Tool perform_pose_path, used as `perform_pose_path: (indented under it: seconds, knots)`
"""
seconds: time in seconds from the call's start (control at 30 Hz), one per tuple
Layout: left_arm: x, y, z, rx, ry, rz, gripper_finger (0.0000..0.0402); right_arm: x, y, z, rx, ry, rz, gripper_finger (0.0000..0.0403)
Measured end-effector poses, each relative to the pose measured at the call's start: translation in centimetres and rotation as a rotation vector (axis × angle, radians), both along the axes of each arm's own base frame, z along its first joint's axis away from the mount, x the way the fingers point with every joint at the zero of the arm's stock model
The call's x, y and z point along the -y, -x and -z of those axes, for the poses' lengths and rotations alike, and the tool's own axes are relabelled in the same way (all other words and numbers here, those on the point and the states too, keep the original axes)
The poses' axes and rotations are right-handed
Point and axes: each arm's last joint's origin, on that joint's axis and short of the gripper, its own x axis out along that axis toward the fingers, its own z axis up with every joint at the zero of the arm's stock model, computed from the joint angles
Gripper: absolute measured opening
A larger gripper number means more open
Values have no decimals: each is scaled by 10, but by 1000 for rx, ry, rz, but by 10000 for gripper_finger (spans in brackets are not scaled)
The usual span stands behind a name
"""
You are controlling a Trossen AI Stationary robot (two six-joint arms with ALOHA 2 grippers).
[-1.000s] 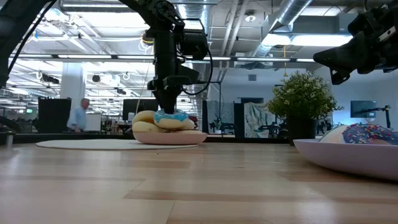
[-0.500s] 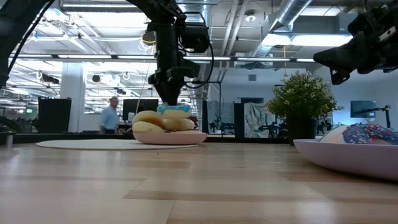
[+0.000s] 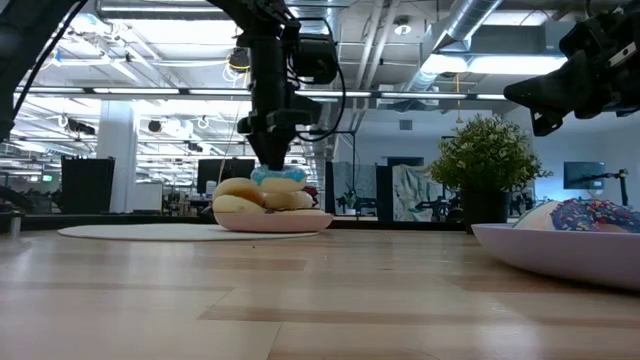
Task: Pick & Place donuts
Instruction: Put the large blue donut on the pink plate
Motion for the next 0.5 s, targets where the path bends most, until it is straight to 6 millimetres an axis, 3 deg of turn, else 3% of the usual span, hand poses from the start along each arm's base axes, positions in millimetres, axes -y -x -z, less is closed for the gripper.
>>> perform_pose_path:
  seconds: [0.5]
  knots:
    - [10, -4, 2, -25, -61, 23, 131, 0, 0, 0, 0, 0, 0, 0]
